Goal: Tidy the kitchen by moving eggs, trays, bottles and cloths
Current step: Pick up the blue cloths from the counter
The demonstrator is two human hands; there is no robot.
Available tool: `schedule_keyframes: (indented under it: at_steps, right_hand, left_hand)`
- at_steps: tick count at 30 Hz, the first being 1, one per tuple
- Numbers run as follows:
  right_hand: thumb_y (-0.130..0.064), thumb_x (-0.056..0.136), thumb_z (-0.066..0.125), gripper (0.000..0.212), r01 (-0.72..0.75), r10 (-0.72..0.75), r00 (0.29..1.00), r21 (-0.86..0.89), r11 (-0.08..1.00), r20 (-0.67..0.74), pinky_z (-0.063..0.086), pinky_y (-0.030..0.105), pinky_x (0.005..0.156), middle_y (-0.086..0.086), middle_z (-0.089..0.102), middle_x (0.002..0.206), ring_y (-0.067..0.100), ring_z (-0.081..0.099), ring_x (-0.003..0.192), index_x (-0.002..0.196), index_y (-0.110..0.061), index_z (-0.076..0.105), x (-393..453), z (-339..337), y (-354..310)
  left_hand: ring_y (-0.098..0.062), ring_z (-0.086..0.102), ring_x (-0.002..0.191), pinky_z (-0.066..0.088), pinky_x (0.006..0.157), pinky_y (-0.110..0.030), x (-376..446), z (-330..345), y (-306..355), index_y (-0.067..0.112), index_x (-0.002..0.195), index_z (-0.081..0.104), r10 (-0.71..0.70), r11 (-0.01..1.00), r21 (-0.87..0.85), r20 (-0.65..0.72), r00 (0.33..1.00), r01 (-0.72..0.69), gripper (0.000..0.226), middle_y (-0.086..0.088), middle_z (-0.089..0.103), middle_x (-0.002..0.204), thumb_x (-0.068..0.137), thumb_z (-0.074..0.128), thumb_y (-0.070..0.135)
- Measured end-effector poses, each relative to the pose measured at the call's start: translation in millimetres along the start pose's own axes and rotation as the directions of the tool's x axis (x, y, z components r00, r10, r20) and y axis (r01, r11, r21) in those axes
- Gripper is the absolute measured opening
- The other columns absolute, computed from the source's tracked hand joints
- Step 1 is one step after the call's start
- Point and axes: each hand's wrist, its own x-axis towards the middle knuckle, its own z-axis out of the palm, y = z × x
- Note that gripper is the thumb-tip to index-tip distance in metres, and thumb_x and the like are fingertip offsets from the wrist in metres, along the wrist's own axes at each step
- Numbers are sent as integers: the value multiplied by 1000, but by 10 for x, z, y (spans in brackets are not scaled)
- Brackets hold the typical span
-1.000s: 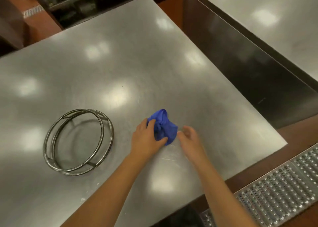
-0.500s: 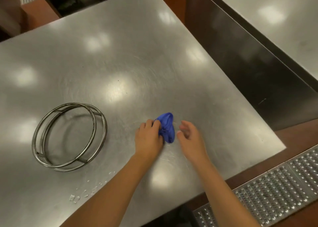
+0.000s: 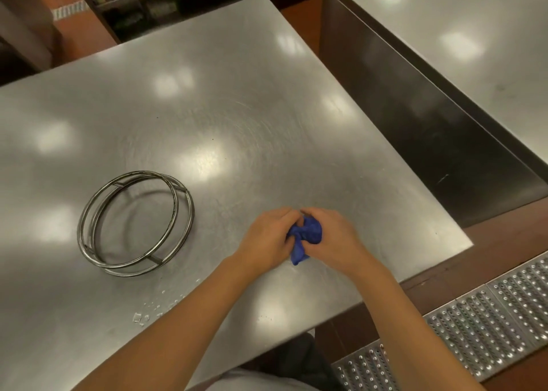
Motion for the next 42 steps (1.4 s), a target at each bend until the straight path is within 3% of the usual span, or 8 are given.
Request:
schedule_keyframes:
  at_steps: [2, 6, 11, 14, 17, 21, 28, 42]
  right_hand:
    - [-50, 68, 66, 37, -27, 26, 1000, 25, 999, 18, 52, 38, 71, -8, 68, 84, 18, 63, 79, 94, -25, 63, -46, 39, -24]
    - [-34, 74, 70, 24, -103, 105, 994, 62, 993, -28, 50, 34, 66, -7, 68, 83, 13, 62, 74, 96, -26, 65, -142, 146, -45]
    - [-25, 81, 72, 30, -147, 149, 968, 29, 989, -202, 32, 12, 64, -9, 64, 94, 12, 57, 84, 110, -21, 66, -221, 175, 10]
    - [-32, 82, 73, 40, -153, 148, 974, -16, 988, -173, 36, 21, 78, -8, 60, 107, 17, 54, 104, 119, -20, 65, -294, 201, 16]
    - [-37, 82, 74, 47, -177, 163, 958, -35, 984, -237, 36, 23, 86, -5, 56, 119, 14, 46, 114, 124, -20, 61, -350, 239, -59]
    - [-41, 83, 72, 60, -225, 211, 968, -96, 970, -140, 36, 22, 82, -2, 52, 125, 12, 43, 112, 136, -22, 51, -346, 373, -145]
    - [-35, 88, 68, 53, -206, 191, 978, -227, 952, -88, 37, 27, 72, 3, 51, 121, 22, 50, 109, 136, -23, 51, -268, 576, -294]
    - [-24, 87, 67, 41, -204, 168, 973, -243, 948, -160, 33, 27, 67, 4, 50, 100, 22, 49, 85, 127, -21, 62, -361, 1105, -741]
  left_hand:
    - [-18, 48, 66, 33, 58, -27, -54, 31, 0, 14, 87, 60, -27, 1000, 15, 10, 1000, 27, 17, -1, 59, 78, 75, 49, 18]
    - [-23, 58, 72, 46, 61, -36, -120, 171, -22, 12, 95, 65, -128, 990, 63, 8, 992, 127, 19, -3, 63, 86, 77, 60, 14]
    - [-19, 59, 111, 45, 90, -26, -261, 171, -69, 15, 131, 59, -326, 941, -107, -31, 945, 321, 44, 0, 61, 127, 88, 63, 13]
    - [-10, 52, 123, 38, 97, -20, -437, 101, -94, 20, 140, 51, -528, 803, -323, 7, 849, 501, 45, 9, 54, 136, 95, 59, 17]
    - [-13, 55, 123, 42, 89, -16, -575, 27, -135, 26, 133, 53, -694, 587, -564, 19, 719, 581, 41, 11, 55, 131, 96, 55, 9]
    - [-9, 54, 118, 42, 90, -18, -693, -140, -87, 24, 135, 53, -795, 385, -729, 50, 605, 566, 34, 7, 56, 134, 102, 52, 17]
    - [-9, 53, 127, 39, 114, -34, -891, -229, -48, 23, 139, 54, -820, 314, -791, 53, 570, 525, 36, 6, 57, 139, 105, 48, 31]
    - [-6, 56, 124, 37, 116, -45, -1916, -546, -456, 40, 122, 60, -882, 218, -841, 46, 469, 494, 27, 16, 61, 128, 106, 38, 42]
